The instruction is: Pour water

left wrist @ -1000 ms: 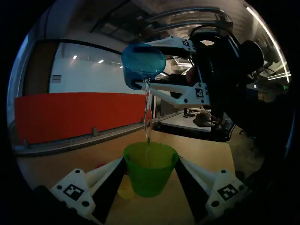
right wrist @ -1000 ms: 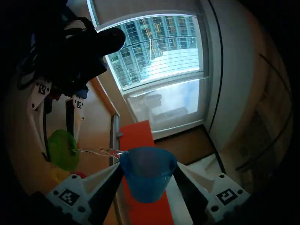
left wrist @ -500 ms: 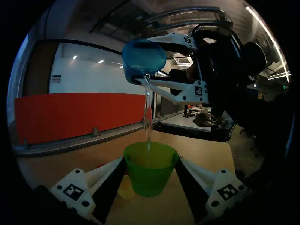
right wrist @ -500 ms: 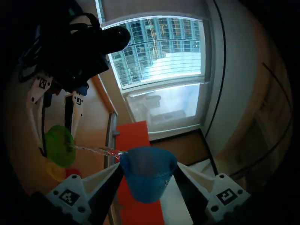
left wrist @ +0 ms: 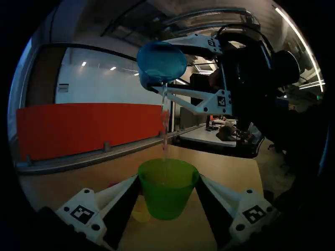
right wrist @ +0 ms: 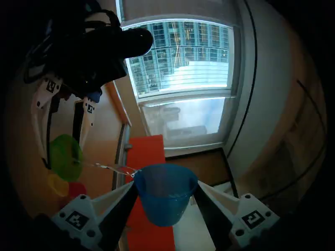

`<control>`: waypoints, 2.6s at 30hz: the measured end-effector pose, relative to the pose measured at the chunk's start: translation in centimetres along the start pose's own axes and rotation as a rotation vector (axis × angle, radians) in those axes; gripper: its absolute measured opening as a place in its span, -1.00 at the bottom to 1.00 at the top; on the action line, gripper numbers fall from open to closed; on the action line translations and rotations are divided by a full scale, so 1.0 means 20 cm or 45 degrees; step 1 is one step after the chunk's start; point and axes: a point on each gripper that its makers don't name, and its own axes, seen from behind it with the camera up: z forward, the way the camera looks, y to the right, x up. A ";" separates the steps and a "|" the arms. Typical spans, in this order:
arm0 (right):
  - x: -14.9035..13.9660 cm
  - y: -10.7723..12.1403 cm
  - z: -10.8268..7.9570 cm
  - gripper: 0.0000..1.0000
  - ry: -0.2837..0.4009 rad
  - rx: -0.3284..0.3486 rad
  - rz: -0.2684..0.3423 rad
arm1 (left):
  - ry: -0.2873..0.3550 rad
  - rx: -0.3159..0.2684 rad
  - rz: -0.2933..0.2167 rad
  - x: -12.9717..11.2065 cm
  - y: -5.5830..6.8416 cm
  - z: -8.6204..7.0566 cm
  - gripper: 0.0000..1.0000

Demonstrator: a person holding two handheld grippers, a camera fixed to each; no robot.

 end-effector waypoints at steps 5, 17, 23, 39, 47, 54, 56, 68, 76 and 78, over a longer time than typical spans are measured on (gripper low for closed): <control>0.00 -0.01 0.00 0.82 0.002 0.001 -0.029 | -0.002 0.002 0.001 0.00 0.00 0.00 0.74; 0.03 0.02 0.02 0.81 0.006 -0.015 -0.109 | 0.001 0.011 -0.005 0.00 -0.02 -0.01 0.74; 0.05 0.02 0.02 0.81 0.008 -0.017 -0.157 | 0.002 0.013 -0.004 0.00 -0.02 -0.01 0.74; 0.11 0.03 0.03 0.81 0.021 -0.034 -0.277 | 0.004 0.019 -0.010 0.00 -0.03 0.01 0.74; 0.11 0.02 0.03 0.82 0.013 -0.042 -0.345 | 0.007 0.019 -0.015 0.00 -0.04 0.01 0.74; 0.10 0.01 0.02 0.82 0.023 -0.032 -0.287 | 0.009 0.020 -0.014 0.00 -0.04 0.01 0.74; 0.10 0.01 0.02 0.81 0.026 -0.033 -0.248 | 0.010 0.022 -0.012 0.01 -0.04 0.01 0.74; 0.05 -0.01 -0.03 0.82 0.013 -0.008 0.234 | 0.017 0.018 0.000 0.03 -0.03 0.00 0.74; 0.13 -0.07 -0.08 0.82 0.067 0.040 0.566 | 0.017 0.027 0.010 0.04 -0.04 0.00 0.74; 0.14 -0.08 -0.10 0.81 0.075 0.050 0.633 | 0.018 0.030 0.011 0.05 -0.04 0.00 0.74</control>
